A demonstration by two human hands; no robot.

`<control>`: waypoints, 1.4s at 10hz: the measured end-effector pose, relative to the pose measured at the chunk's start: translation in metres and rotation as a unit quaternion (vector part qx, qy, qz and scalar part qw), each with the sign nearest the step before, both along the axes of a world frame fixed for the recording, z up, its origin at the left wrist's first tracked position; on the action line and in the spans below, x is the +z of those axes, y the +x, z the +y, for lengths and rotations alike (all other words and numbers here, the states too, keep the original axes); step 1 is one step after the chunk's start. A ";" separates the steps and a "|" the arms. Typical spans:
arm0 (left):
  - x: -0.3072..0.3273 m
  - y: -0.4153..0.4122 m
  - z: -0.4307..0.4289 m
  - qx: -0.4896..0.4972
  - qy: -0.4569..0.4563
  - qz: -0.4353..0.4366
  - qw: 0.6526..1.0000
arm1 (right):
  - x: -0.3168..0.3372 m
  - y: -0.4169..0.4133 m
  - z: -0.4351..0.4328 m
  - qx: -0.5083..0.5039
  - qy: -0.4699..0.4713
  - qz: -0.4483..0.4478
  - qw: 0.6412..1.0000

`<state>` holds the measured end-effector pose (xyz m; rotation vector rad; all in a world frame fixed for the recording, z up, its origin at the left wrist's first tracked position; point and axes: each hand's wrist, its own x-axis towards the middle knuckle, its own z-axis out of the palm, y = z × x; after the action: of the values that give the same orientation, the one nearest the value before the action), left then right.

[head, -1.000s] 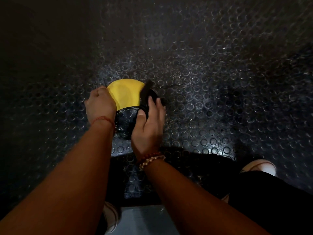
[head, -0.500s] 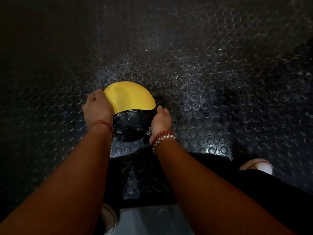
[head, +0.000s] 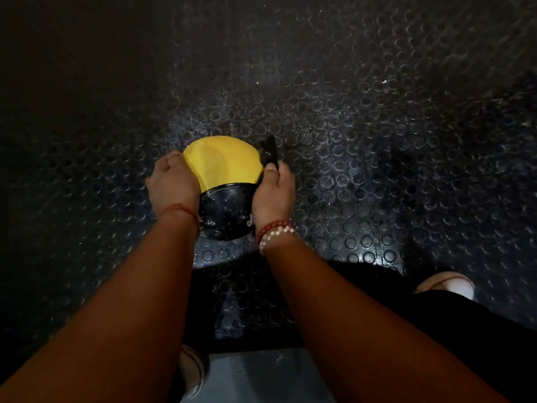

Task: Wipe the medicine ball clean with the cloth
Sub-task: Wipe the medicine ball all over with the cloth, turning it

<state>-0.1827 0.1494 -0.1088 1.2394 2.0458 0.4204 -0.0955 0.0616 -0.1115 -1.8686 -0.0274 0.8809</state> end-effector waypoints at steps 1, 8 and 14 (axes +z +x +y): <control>-0.002 -0.001 -0.002 0.018 0.012 -0.025 0.999 | -0.013 0.025 0.001 -0.016 -0.030 0.144 0.989; -0.011 -0.001 0.008 -0.136 0.012 0.125 0.983 | -0.017 -0.003 -0.009 -0.082 0.005 0.079 0.994; -0.035 -0.056 0.005 0.024 -0.169 -0.153 0.973 | -0.005 0.047 0.000 0.090 -0.151 0.158 0.972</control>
<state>-0.2391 0.1541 -0.1437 0.8627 1.7942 0.2538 -0.0486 0.0615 -0.1164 -2.0031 0.1433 1.3625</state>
